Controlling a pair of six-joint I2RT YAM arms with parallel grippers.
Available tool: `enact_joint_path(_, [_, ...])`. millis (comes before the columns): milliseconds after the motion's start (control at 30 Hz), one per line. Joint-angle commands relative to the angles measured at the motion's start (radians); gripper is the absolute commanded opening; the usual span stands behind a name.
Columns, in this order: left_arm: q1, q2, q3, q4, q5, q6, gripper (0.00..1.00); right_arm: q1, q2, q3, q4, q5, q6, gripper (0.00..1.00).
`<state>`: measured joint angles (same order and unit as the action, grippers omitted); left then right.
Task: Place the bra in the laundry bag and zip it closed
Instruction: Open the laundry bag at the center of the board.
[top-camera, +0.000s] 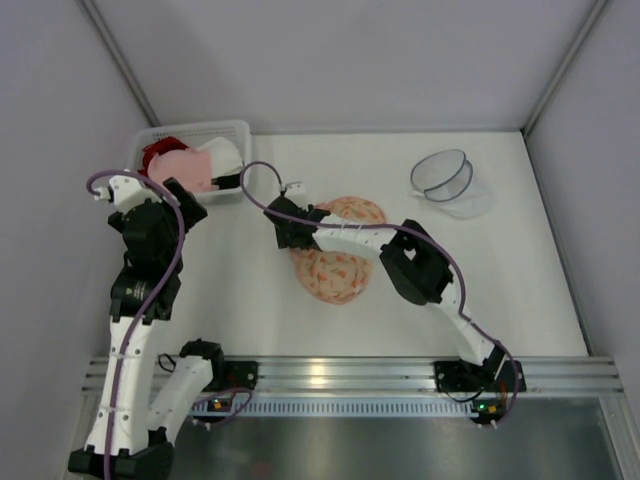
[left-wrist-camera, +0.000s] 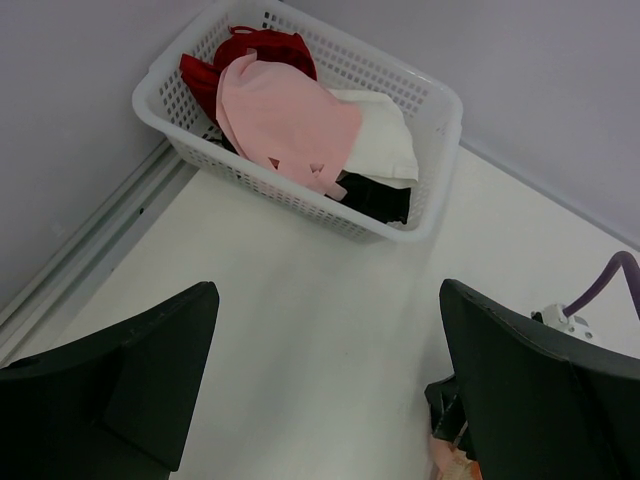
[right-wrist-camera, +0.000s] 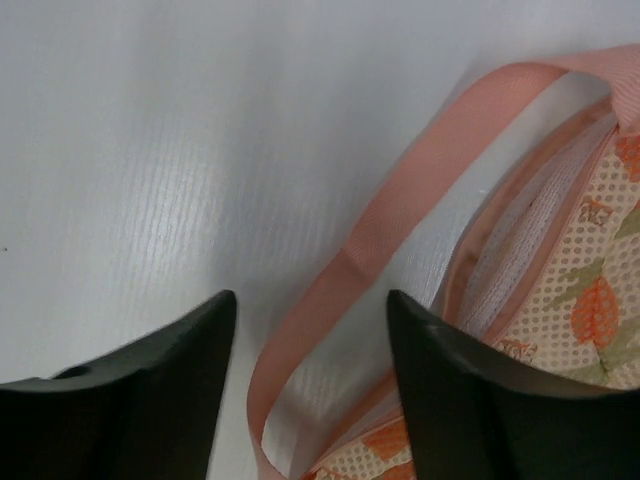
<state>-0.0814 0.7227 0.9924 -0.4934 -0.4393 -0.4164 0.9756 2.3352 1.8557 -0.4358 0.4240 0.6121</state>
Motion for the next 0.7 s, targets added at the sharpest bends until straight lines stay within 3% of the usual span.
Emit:
enact_joint_path(0, [-0.004,-0.012,-0.005,0.018,-0.016,0.007,0.98,0.014,0.039,0.042,-0.049,0.006,0.003,0.55])
enact_joint_path(67, [-0.004,-0.012,-0.005,0.018,-0.016,0.007,0.98,0.014,0.042,0.037,-0.057,0.009,0.002,0.43])
enact_joint_path(100, [-0.004,-0.012,-0.005,0.018,-0.015,0.008,0.98,0.014,0.042,0.034,-0.058,0.012,0.0,0.3])
enact_joint_path(167, [-0.004,-0.016,-0.005,0.018,-0.016,0.008,0.98,0.014,0.026,0.008,-0.044,0.019,-0.005,0.14])
enact_joint_path(200, [-0.004,-0.017,-0.005,0.018,-0.016,0.008,0.98,0.014,0.018,-0.003,-0.038,0.022,-0.003,0.0])
enact_joint_path(433, [-0.004,-0.023,-0.006,0.018,-0.009,0.007,0.98,0.014,-0.121,-0.095,0.048,0.013,-0.048,0.0])
enact_joint_path(667, [-0.004,-0.016,-0.008,0.018,0.016,0.013,0.98,0.008,-0.425,-0.344,0.337,-0.03,-0.068,0.0])
